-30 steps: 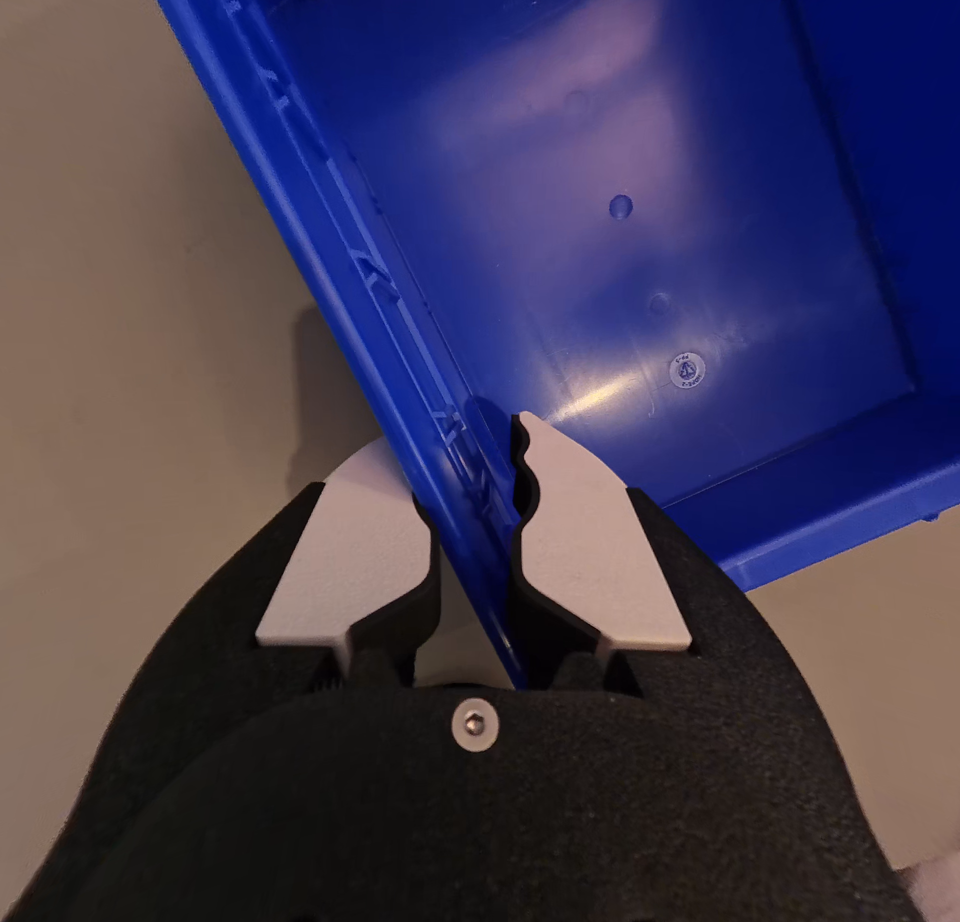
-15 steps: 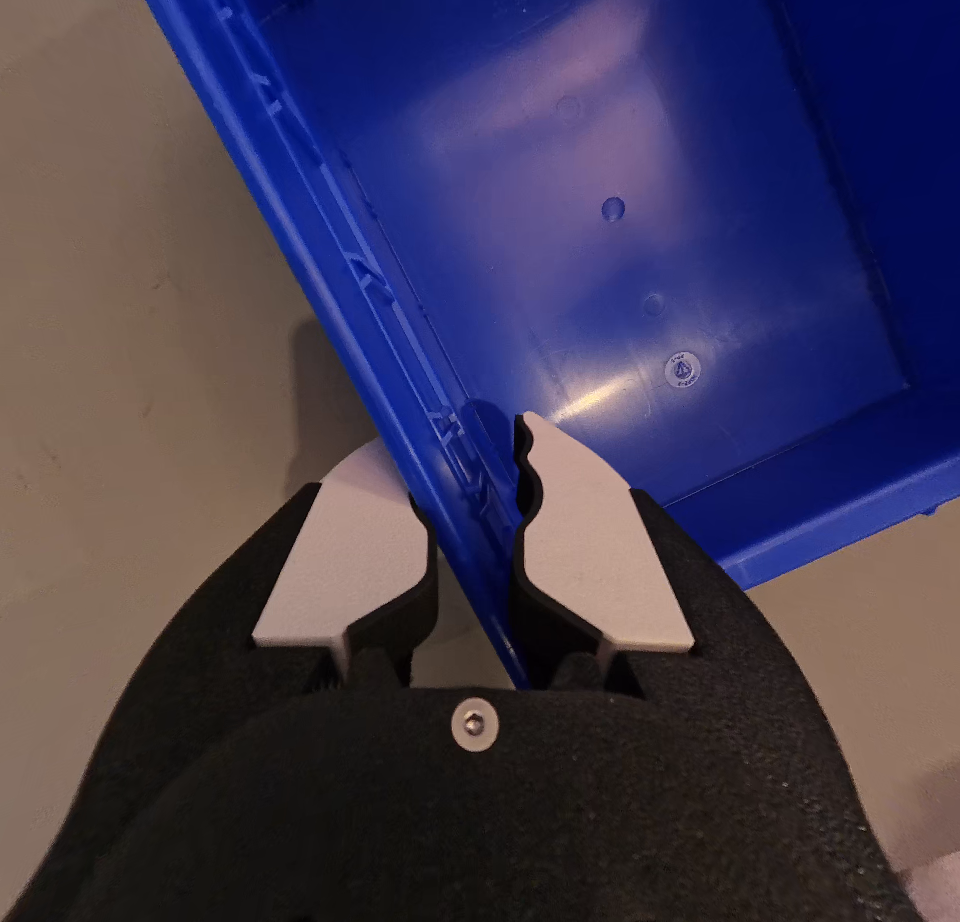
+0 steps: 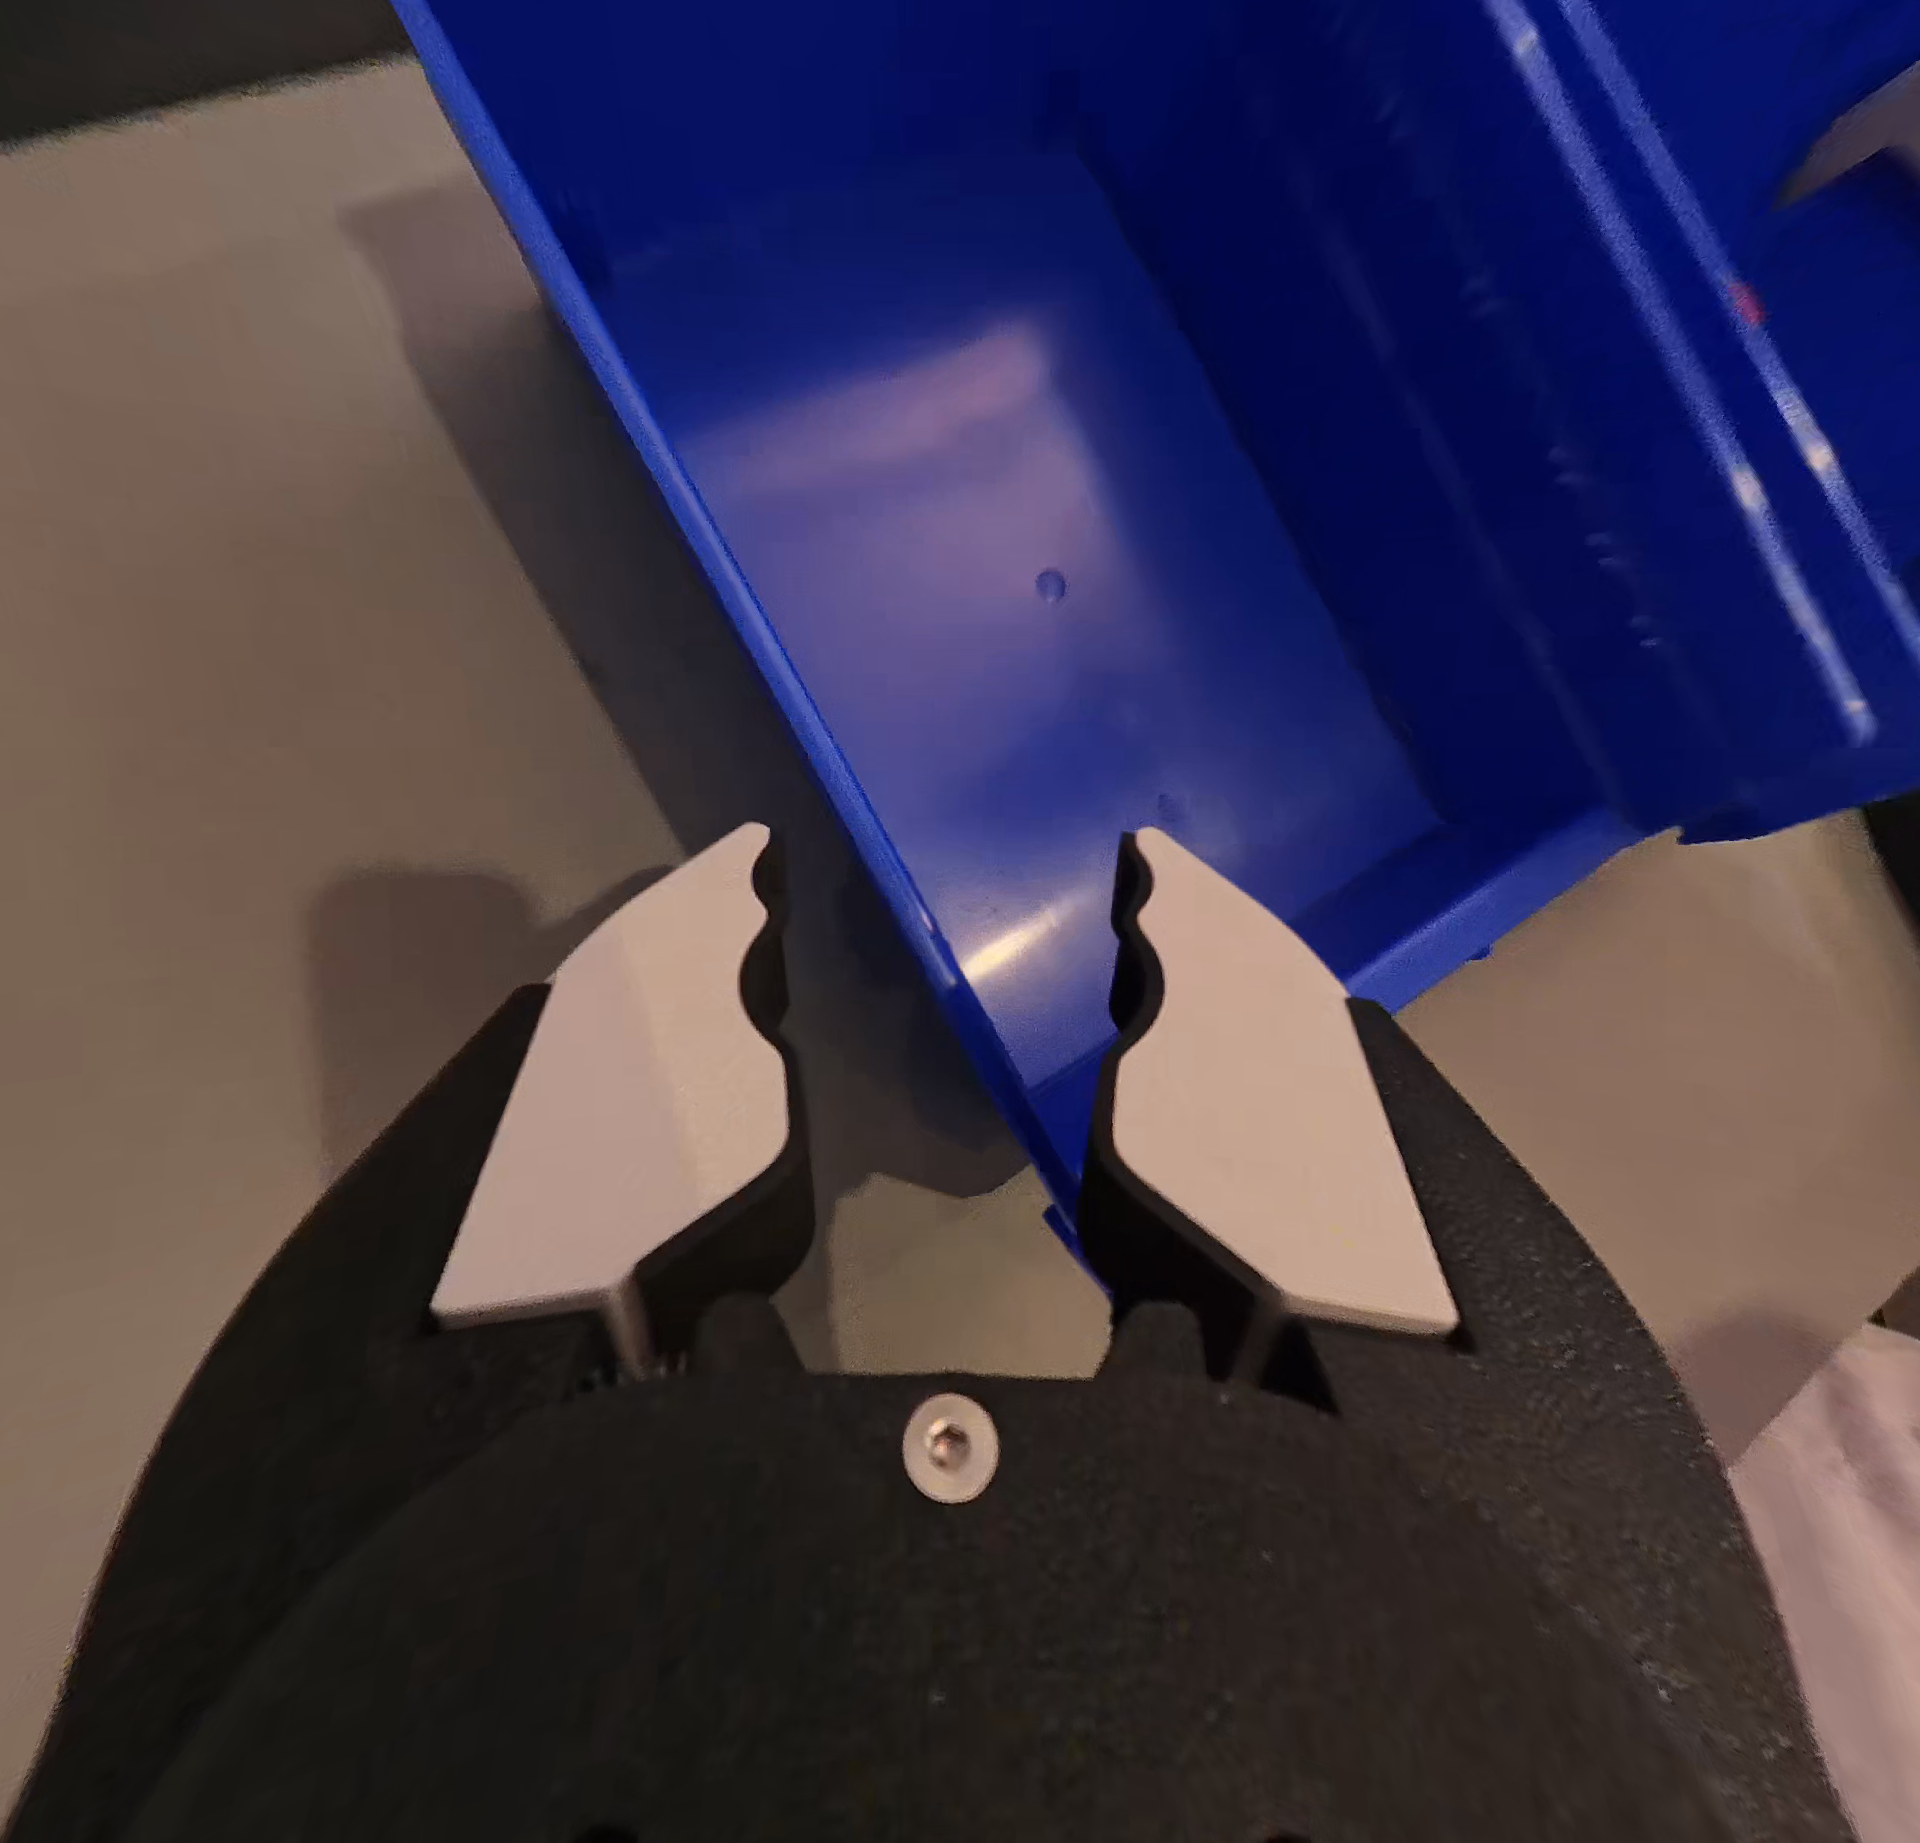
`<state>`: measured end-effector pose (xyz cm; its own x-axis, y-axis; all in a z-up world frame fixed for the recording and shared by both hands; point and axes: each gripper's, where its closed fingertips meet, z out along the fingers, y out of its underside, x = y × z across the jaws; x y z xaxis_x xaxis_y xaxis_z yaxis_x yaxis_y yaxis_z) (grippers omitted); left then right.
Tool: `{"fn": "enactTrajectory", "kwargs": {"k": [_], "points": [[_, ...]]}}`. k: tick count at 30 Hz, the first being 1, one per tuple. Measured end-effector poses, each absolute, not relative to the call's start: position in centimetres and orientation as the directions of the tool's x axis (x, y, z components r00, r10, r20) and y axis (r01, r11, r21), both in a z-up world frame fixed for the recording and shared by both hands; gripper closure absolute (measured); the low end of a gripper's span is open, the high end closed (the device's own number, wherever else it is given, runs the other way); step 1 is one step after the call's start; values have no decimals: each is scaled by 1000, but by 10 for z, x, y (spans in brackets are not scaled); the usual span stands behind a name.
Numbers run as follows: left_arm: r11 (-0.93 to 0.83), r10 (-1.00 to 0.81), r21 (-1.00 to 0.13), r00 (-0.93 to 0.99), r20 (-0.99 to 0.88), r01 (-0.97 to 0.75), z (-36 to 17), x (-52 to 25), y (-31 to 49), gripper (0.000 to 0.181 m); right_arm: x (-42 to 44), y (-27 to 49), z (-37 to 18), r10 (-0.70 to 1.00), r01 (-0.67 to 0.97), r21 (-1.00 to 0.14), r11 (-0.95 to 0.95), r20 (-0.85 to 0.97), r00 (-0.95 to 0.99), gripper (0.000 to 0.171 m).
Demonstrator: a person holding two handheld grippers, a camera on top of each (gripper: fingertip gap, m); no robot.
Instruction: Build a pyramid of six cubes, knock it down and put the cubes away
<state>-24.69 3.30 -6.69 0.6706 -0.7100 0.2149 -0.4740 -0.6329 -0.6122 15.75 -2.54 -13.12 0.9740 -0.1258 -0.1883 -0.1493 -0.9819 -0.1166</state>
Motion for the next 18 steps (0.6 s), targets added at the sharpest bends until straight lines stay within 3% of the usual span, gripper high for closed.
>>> {"fn": "enactTrajectory", "kwargs": {"k": [4,9,12,18], "points": [[-544,-733,-702,667,132,-460,-11,-260,44,124,159,-26,-139,-112,-119,-41,-992,-150,982,164],[-410,-728,-778,685,-36,-477,60,-280,70,128,158,-26,-139,-125,-128,-13,-992,-154,980,164],[-395,-674,-831,738,-28,-393,89,-297,86,131,158,-26,-140,-122,-123,4,-992,-142,982,165],[-397,-668,-861,743,33,-318,73,-323,99,143,160,-29,-139,-91,-89,22,-996,-182,979,164]]}}
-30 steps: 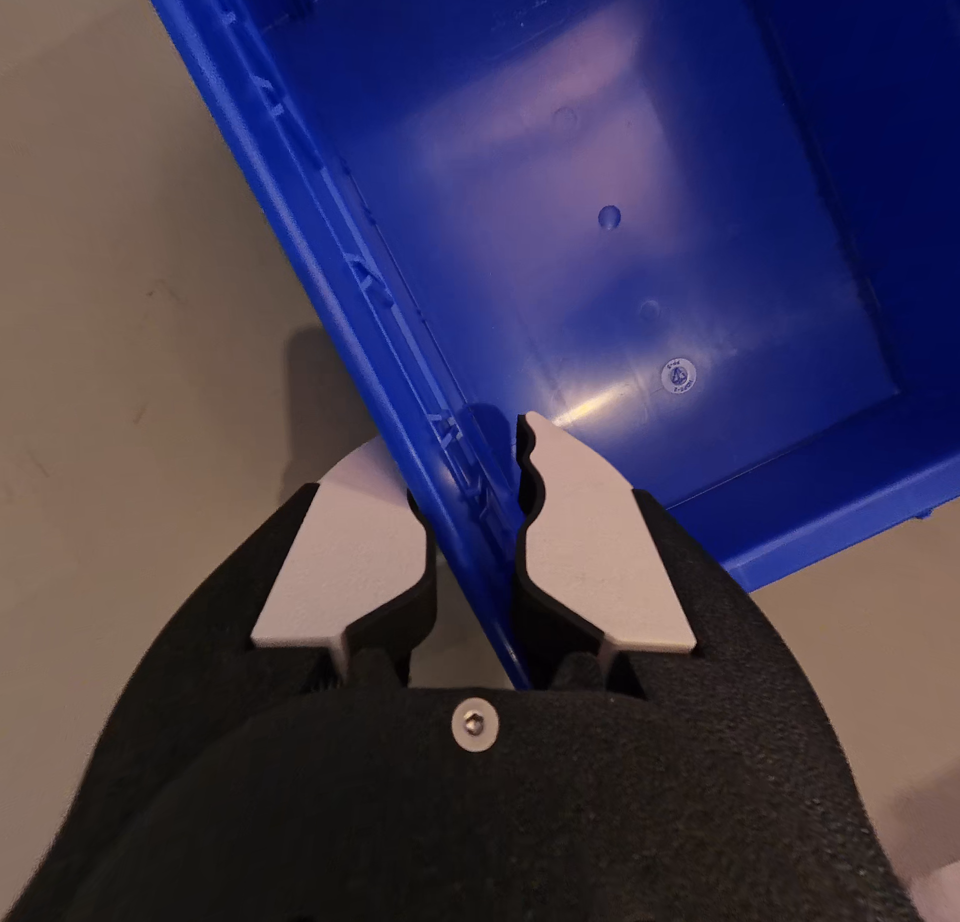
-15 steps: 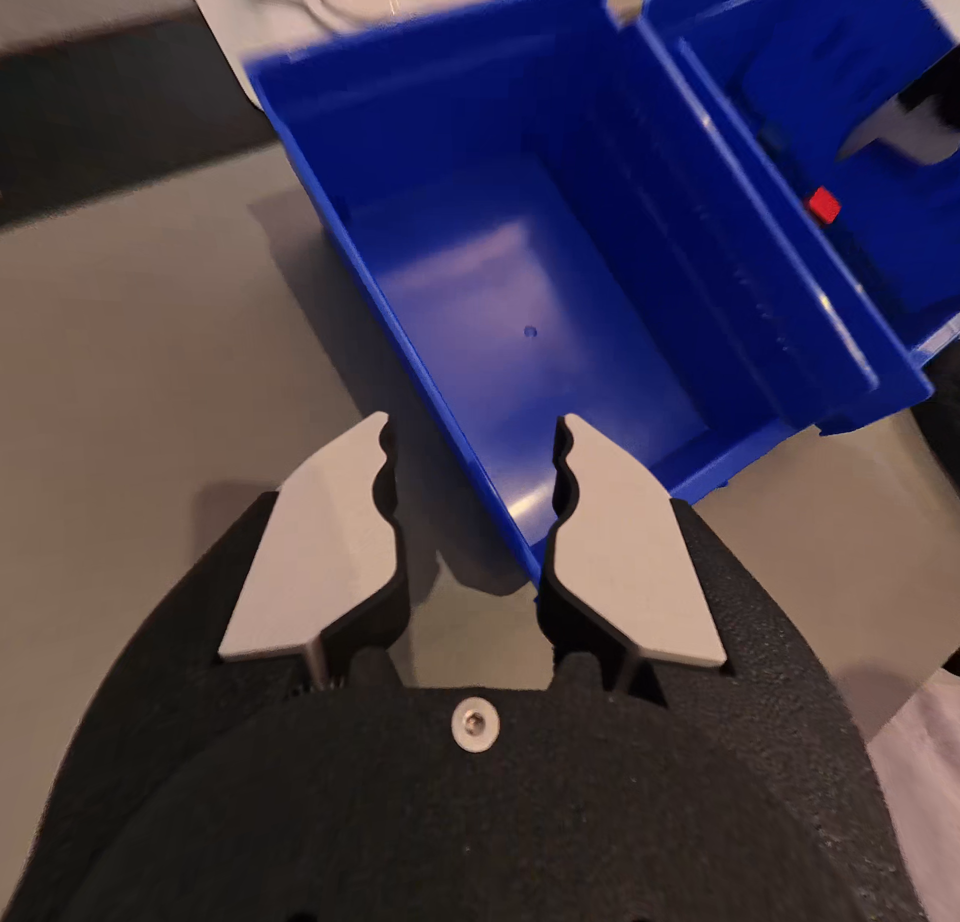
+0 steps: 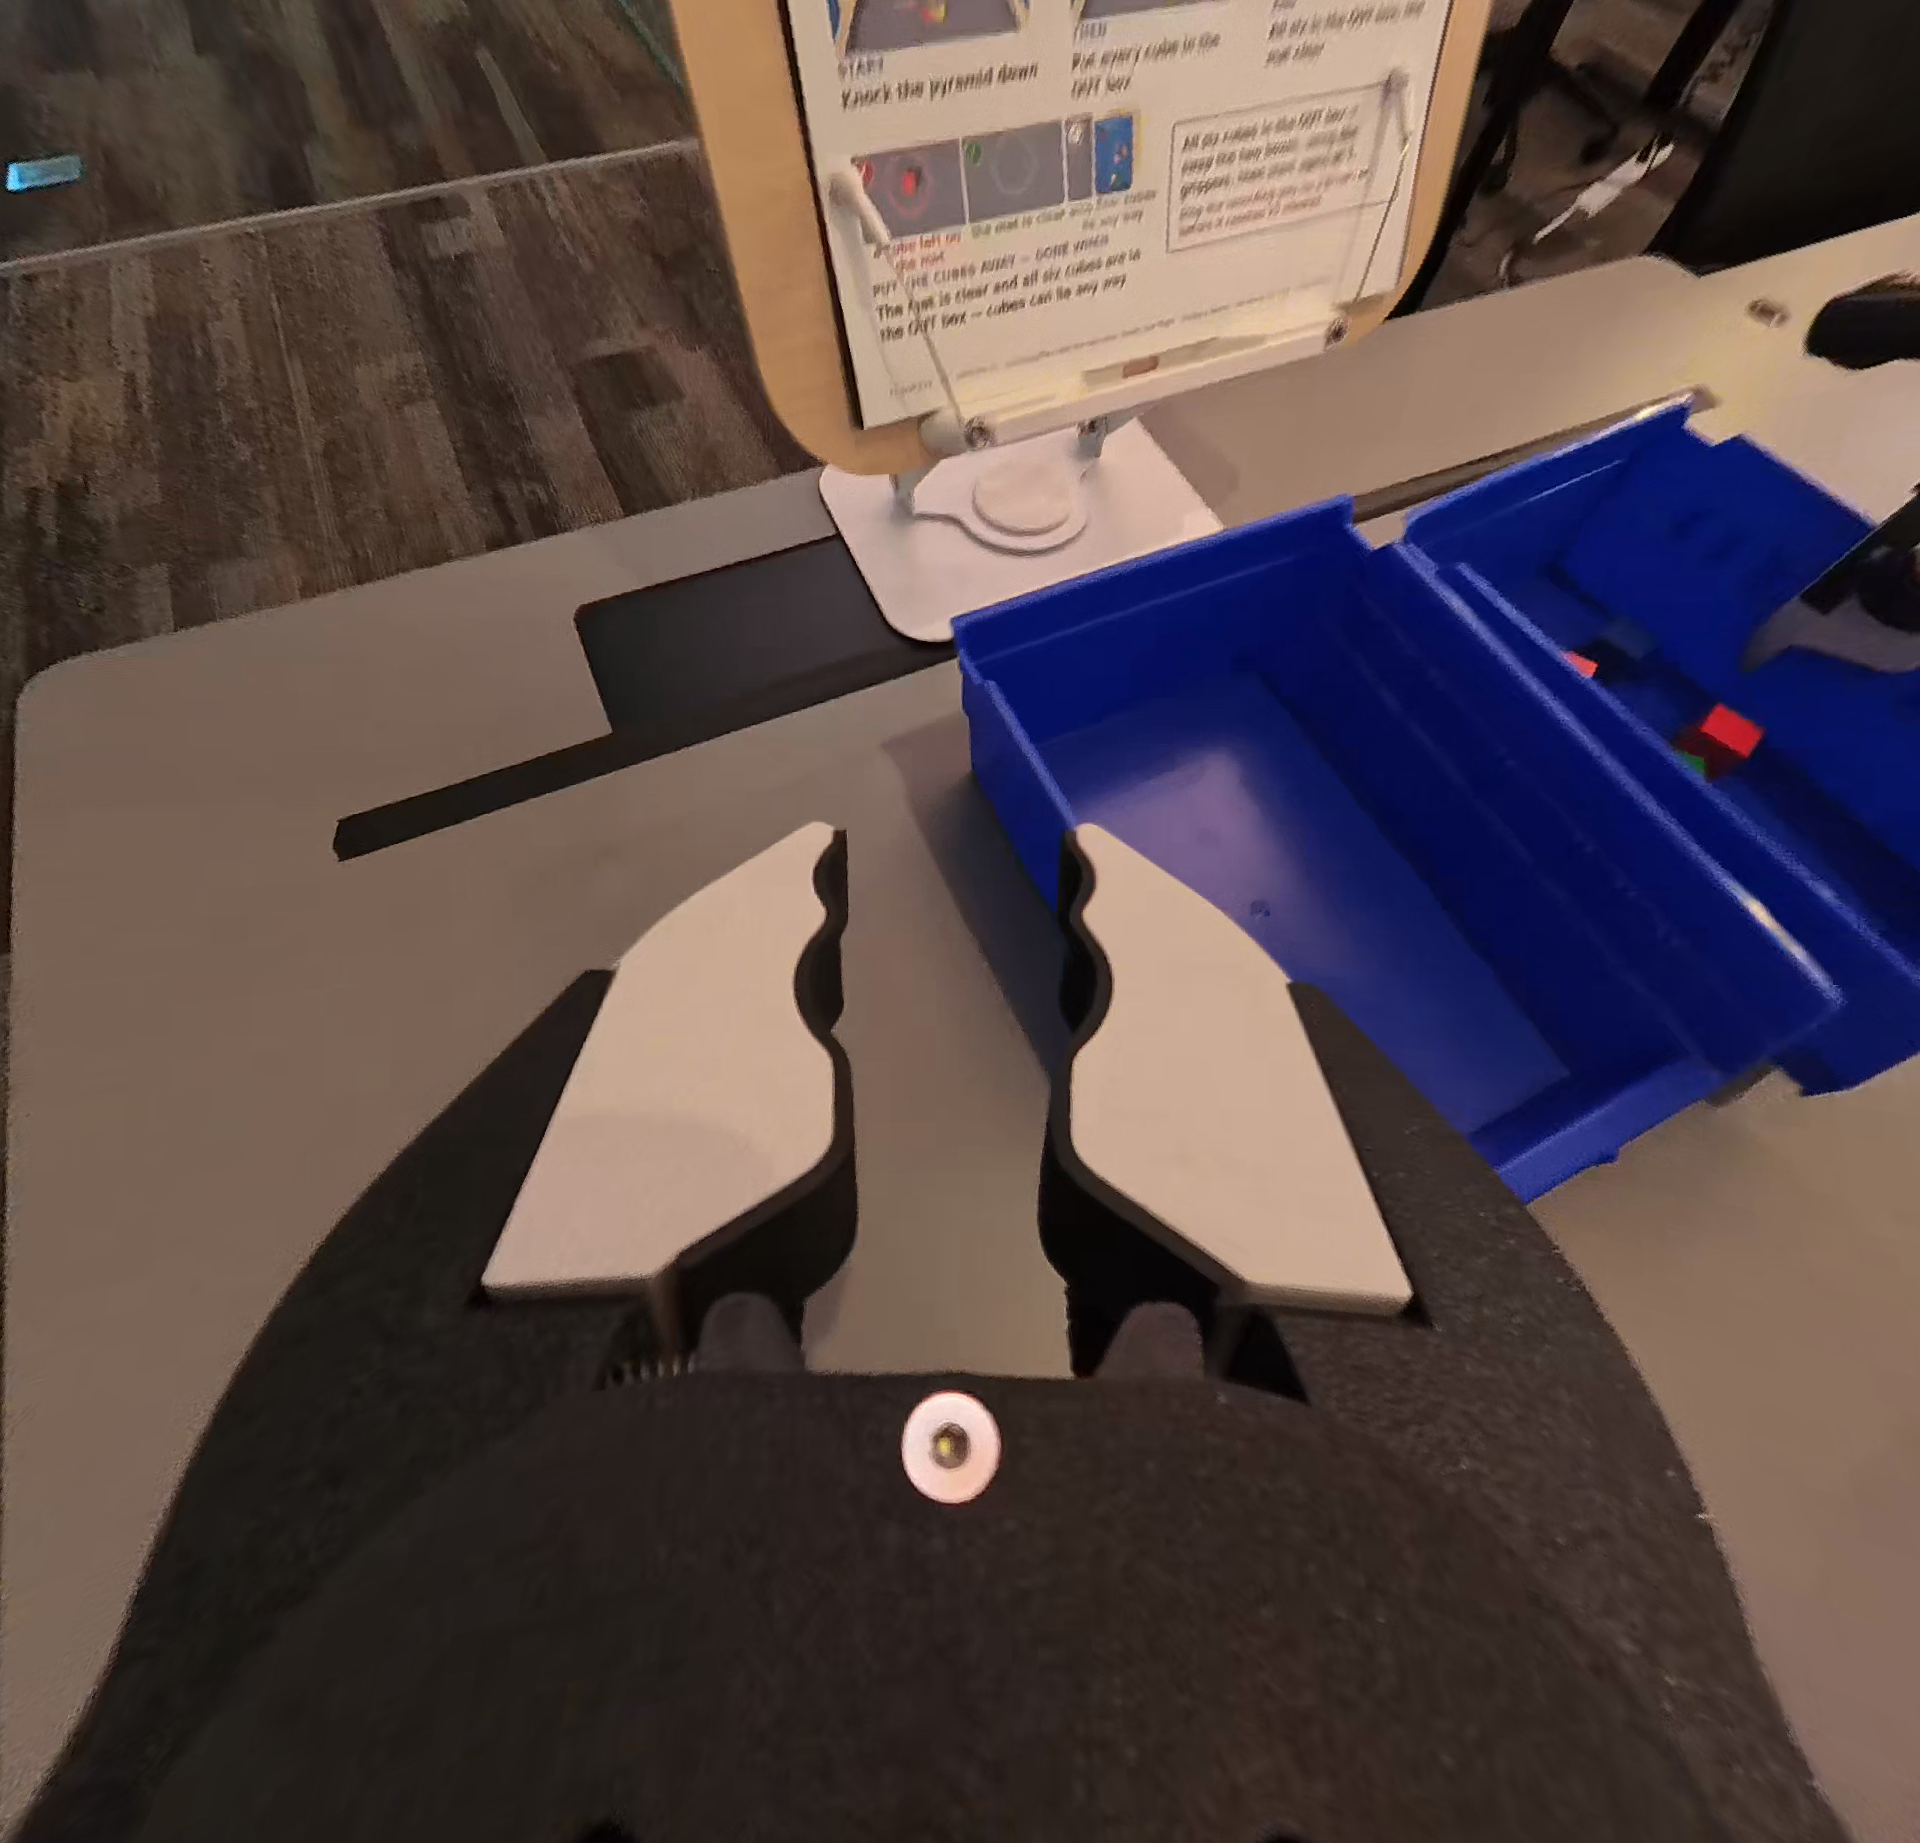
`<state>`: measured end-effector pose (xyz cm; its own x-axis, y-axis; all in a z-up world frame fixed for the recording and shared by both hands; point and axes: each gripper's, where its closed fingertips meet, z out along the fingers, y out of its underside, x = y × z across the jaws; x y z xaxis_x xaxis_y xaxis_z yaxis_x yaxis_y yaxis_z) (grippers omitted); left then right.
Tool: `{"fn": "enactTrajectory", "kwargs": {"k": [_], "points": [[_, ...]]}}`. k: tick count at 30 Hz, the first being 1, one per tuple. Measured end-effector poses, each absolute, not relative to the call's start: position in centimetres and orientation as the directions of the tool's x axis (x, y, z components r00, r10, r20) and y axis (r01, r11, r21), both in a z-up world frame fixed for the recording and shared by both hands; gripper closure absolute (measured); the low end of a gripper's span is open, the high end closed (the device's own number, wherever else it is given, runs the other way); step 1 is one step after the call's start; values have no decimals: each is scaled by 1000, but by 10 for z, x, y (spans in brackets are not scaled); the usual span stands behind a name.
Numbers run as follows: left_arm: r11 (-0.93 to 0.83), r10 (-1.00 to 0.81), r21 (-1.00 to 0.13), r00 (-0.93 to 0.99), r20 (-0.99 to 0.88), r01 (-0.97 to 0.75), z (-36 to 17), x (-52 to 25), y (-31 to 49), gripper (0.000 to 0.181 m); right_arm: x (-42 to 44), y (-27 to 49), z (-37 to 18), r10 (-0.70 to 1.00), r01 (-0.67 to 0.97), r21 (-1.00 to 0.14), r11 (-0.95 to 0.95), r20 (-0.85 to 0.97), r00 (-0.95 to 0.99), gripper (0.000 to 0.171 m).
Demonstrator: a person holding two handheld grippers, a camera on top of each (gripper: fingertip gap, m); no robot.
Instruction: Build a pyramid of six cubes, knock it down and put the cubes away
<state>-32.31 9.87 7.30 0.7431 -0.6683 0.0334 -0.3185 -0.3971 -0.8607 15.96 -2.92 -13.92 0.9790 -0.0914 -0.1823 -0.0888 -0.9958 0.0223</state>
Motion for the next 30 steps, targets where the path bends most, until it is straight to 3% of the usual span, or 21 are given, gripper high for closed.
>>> {"fn": "enactTrajectory", "kwargs": {"k": [11,19,25,30], "points": [[-419,-606,-872,794,58,-255,75,-370,110,142,188,-42,-121,-109,-91,92,-992,-227,968,165],[-423,-498,-881,867,31,-212,84,-407,107,144,190,-27,-11,-109,-102,46,-994,-182,977,164],[-428,-399,-878,917,-30,-215,91,-429,96,145,110,29,74,27,28,13,-1000,-97,995,164],[-453,-235,-877,970,-55,-159,95,-470,88,145,-19,90,89,224,223,-18,-975,-118,967,165]]}}
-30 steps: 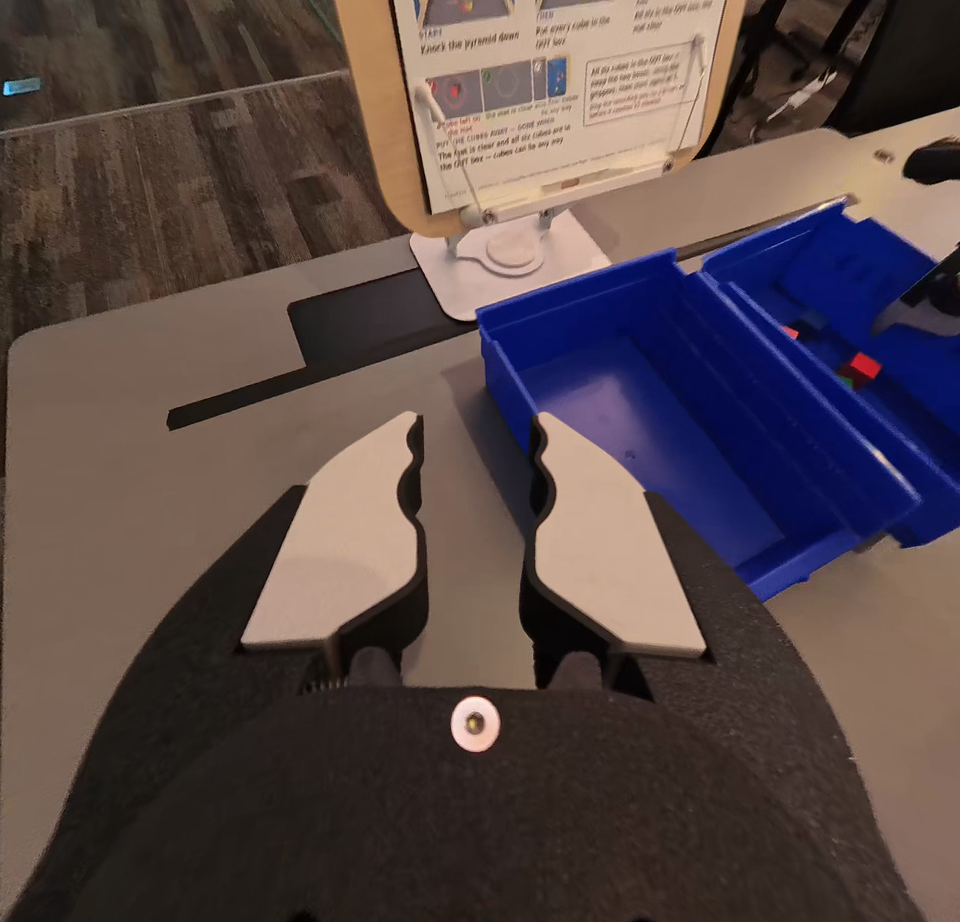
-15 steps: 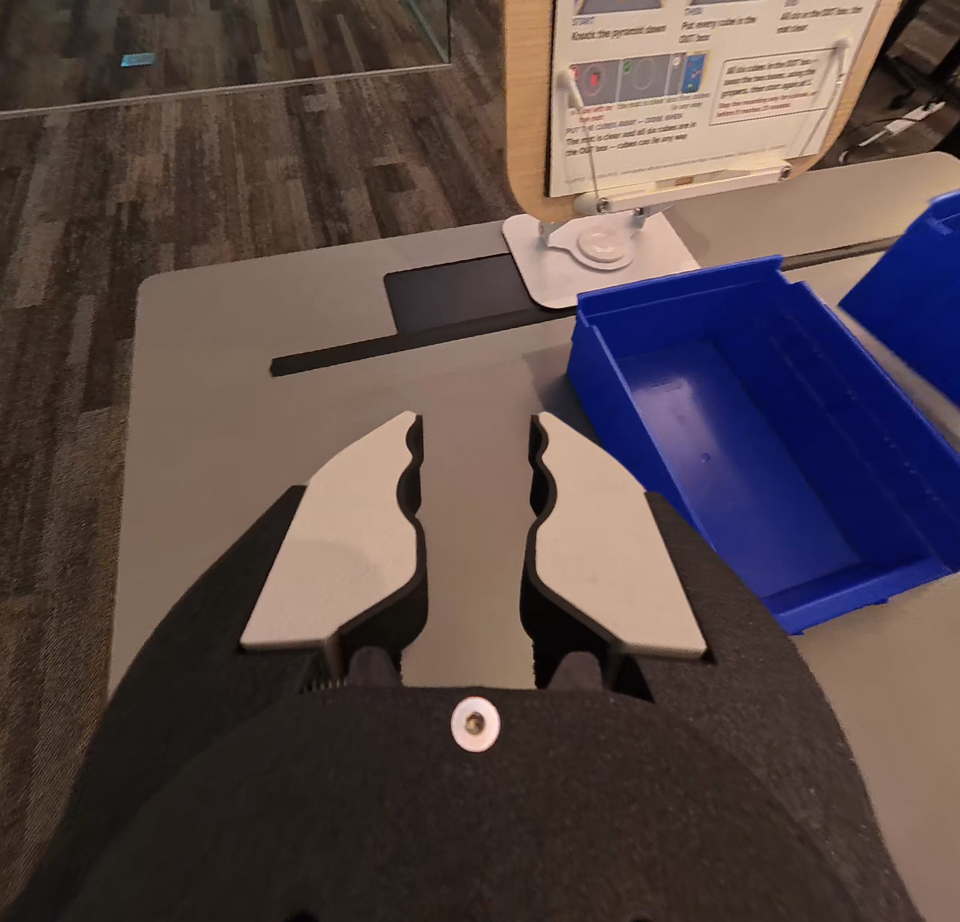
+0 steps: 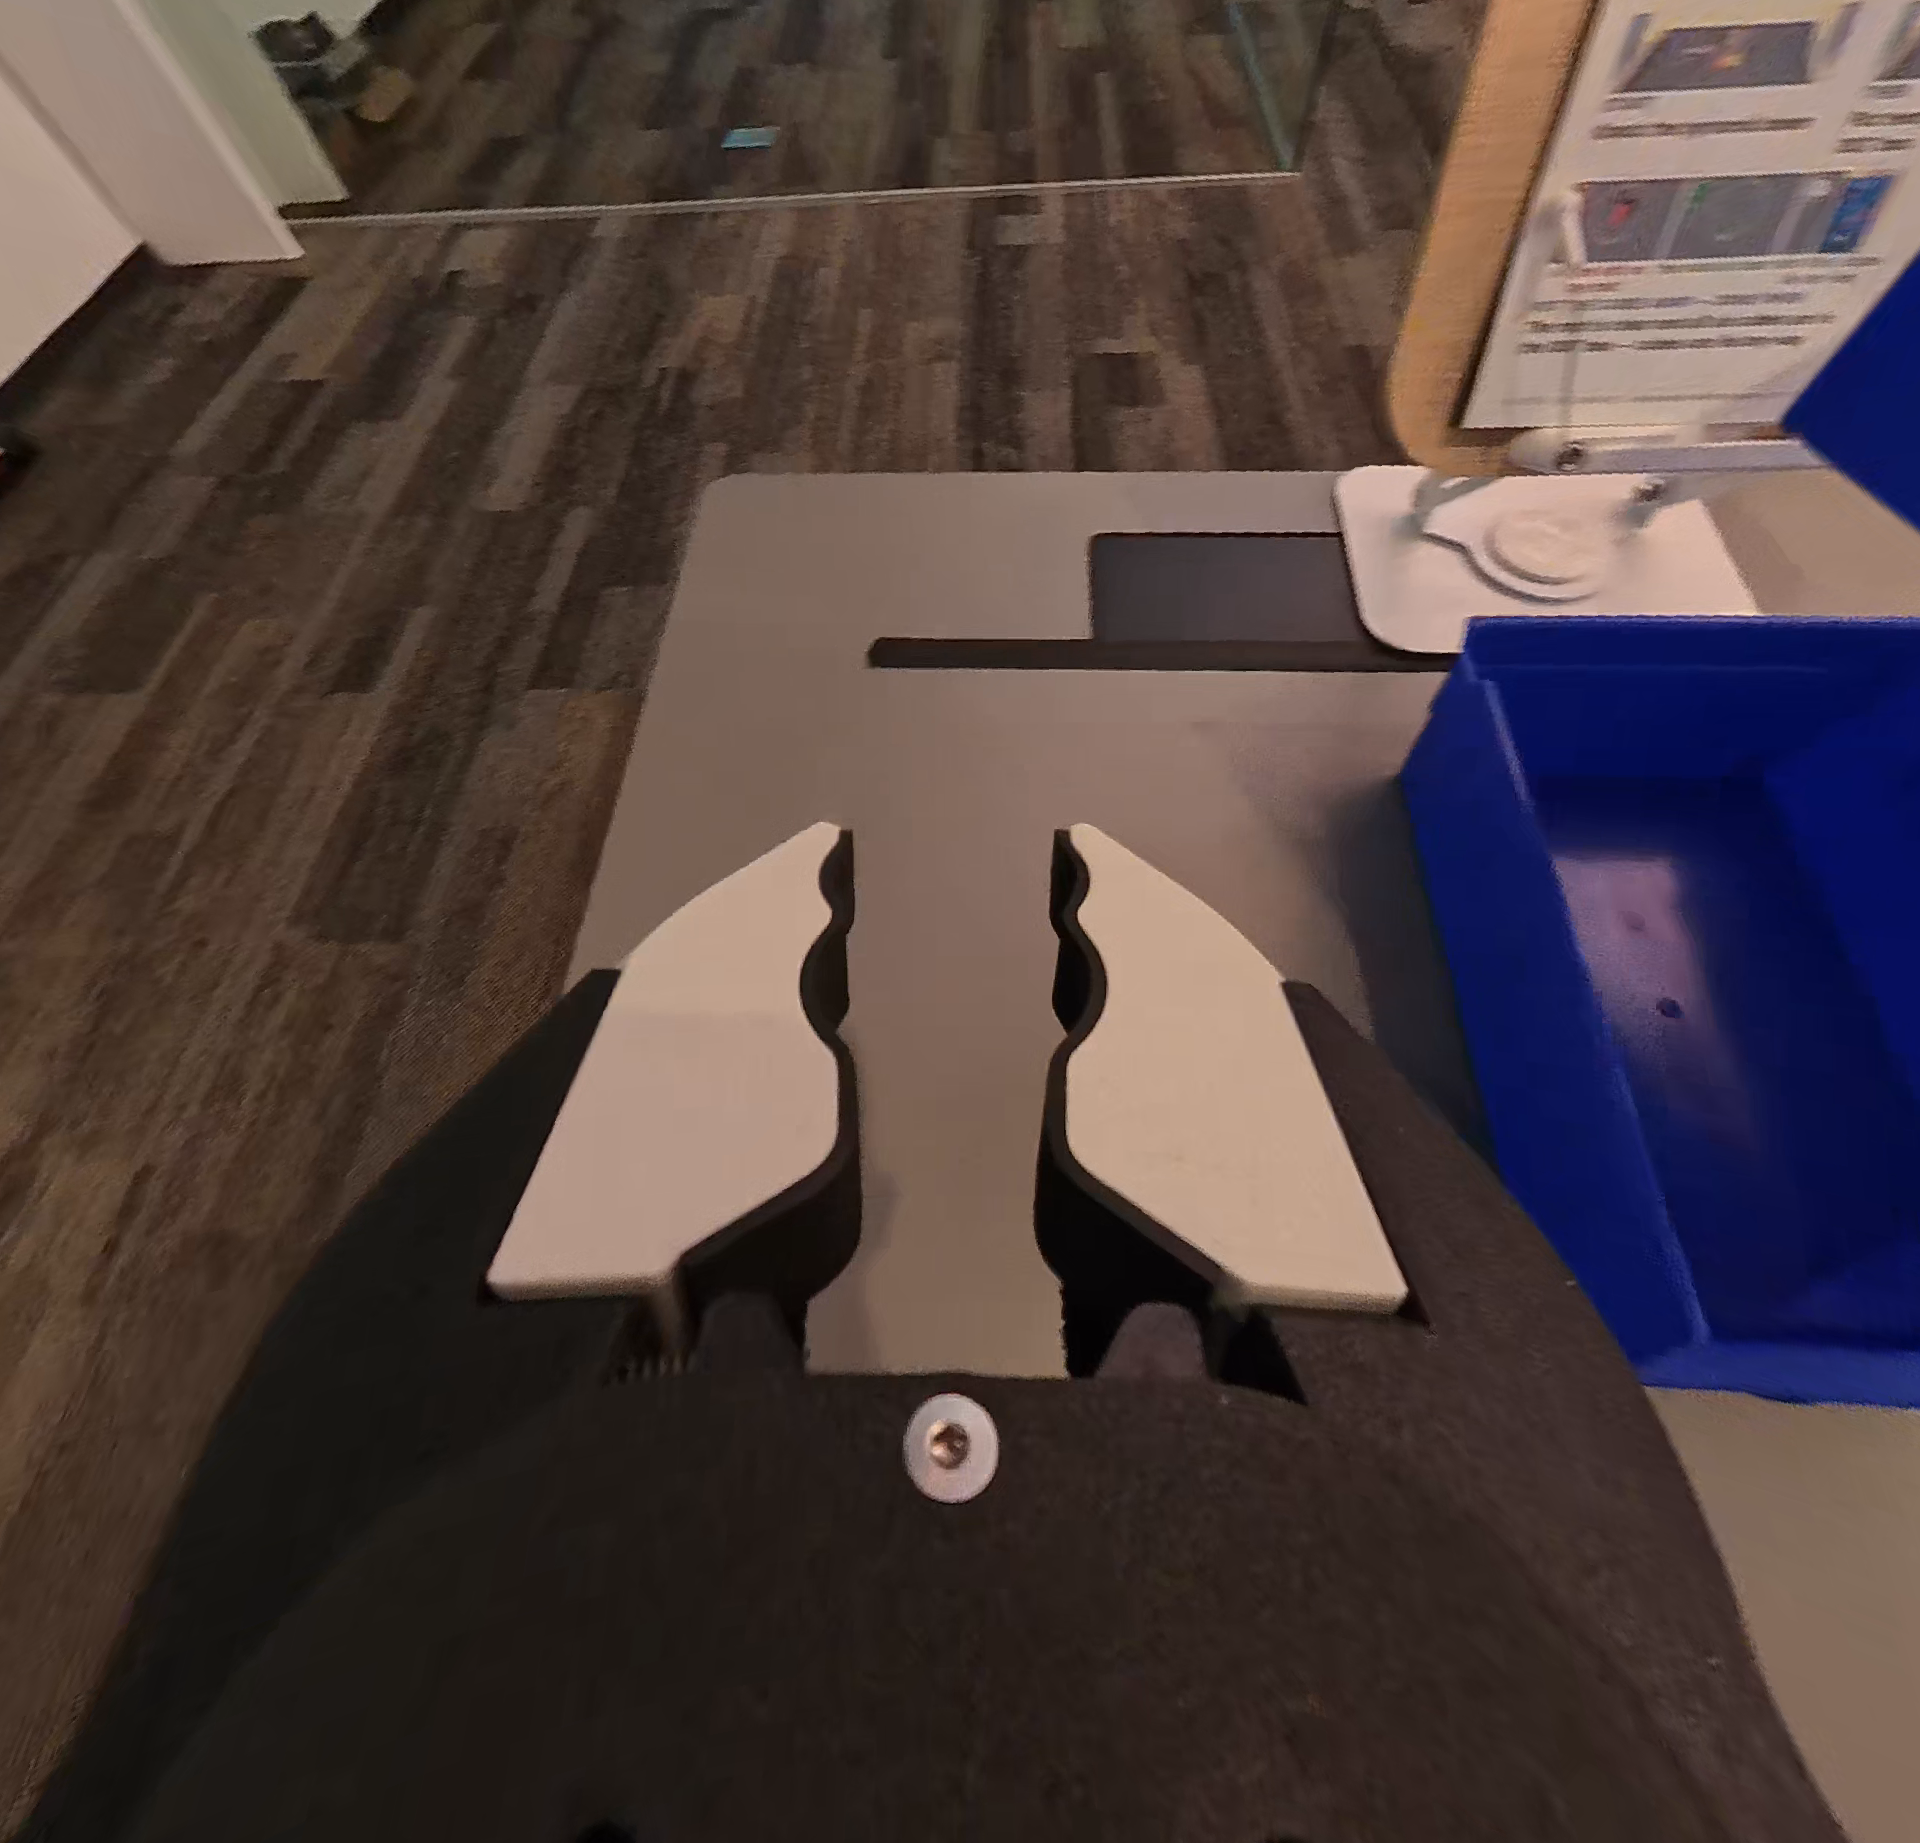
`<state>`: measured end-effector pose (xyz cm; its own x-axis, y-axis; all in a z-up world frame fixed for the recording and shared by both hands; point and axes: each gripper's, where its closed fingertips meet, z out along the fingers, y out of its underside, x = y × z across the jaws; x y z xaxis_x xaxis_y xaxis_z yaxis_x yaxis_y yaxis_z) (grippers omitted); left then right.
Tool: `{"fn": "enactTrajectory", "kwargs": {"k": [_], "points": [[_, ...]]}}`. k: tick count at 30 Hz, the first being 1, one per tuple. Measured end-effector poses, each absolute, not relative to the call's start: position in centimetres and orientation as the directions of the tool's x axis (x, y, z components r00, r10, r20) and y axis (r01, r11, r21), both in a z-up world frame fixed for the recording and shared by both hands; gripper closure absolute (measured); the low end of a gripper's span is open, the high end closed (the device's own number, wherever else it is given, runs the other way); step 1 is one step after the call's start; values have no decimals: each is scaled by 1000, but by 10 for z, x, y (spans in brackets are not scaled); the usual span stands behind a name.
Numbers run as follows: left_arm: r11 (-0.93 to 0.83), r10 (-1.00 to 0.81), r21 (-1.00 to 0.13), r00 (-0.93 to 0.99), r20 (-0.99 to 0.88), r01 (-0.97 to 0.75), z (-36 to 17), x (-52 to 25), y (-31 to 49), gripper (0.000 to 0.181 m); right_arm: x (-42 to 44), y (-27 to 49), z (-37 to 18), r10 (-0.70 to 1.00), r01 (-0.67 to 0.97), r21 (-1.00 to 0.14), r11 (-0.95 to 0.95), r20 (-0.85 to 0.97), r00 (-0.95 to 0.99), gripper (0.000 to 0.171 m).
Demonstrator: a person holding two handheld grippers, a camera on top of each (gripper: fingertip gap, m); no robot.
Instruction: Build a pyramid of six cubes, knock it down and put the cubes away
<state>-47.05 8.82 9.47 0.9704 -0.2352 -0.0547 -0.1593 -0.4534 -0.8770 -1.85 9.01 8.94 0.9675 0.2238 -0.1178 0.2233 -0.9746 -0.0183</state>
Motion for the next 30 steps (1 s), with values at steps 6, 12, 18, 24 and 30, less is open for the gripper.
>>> {"fn": "enactTrajectory", "kwargs": {"k": [6,12,18,24,30], "points": [[-448,15,-892,997,-74,-59,100,-544,64,142,-189,140,61,415,416,-44,-908,-219,883,165],[-371,186,-927,982,-19,52,111,-599,29,148,-317,161,17,516,525,-33,-850,-247,820,164],[-353,176,-934,984,-9,55,112,-606,19,149,-378,165,-49,517,545,34,-838,-272,812,164],[-394,103,-918,995,-9,32,103,-593,30,148,-385,170,-107,469,497,57,-866,-252,847,164],[-395,48,-919,998,-26,-4,106,-578,35,147,-377,168,-125,429,455,67,-888,-233,873,164]]}}
